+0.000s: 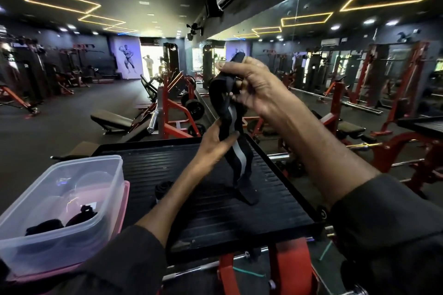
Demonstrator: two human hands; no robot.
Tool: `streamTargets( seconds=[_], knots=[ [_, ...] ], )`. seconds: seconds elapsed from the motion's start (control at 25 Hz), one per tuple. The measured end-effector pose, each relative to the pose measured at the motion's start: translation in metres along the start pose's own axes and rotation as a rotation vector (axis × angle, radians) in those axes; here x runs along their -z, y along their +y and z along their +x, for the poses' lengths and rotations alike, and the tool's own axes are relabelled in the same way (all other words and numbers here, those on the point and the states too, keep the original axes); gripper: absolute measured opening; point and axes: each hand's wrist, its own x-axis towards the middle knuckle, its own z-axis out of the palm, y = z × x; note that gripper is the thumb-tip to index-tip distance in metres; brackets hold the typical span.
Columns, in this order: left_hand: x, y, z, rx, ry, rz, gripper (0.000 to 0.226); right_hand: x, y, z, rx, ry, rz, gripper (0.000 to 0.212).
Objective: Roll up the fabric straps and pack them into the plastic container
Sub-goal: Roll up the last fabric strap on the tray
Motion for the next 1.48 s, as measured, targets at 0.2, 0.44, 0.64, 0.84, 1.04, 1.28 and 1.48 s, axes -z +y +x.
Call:
streamTargets(
  seconds=[0.2,0.44,0.64,0.84,1.04,1.28,1.48],
  knots=[
    [0.020,0.038,0.001,-0.242,0.125,0.261,0.033,0.000,-0.032,0.005,0.052,0.029,-0.039,0.023],
    [0.029,0.060,-0.005,-0.194,0.066,0.160,0.056,0.014,-0.029,0.005,0.016,-0.084,-0.104,0.009],
    [0.011,-0.003,-0.069,0.023,-0.020,-0.096,0.011,0.066,0.101,-0.005,-0.185,-0.043,-0.420,0.010],
    [0.003,-0.044,-0.100,0.178,-0.150,-0.114,0.013,0.102,0.197,-0.024,-0.599,-0.070,-0.573,0.022],
    [0.006,-0.053,-0.099,0.243,-0.180,-0.086,0.013,0.109,0.222,-0.024,-0.677,-0.191,-0.598,0.014],
    [0.012,-0.058,-0.093,0.372,-0.258,-0.127,0.017,0.111,0.225,-0.019,-0.629,-0.098,-0.199,0.022],
    [0.021,-0.086,-0.077,0.641,-0.206,-0.352,0.035,0.104,0.226,-0.014,-0.323,0.027,-0.245,0.027]
  ],
)
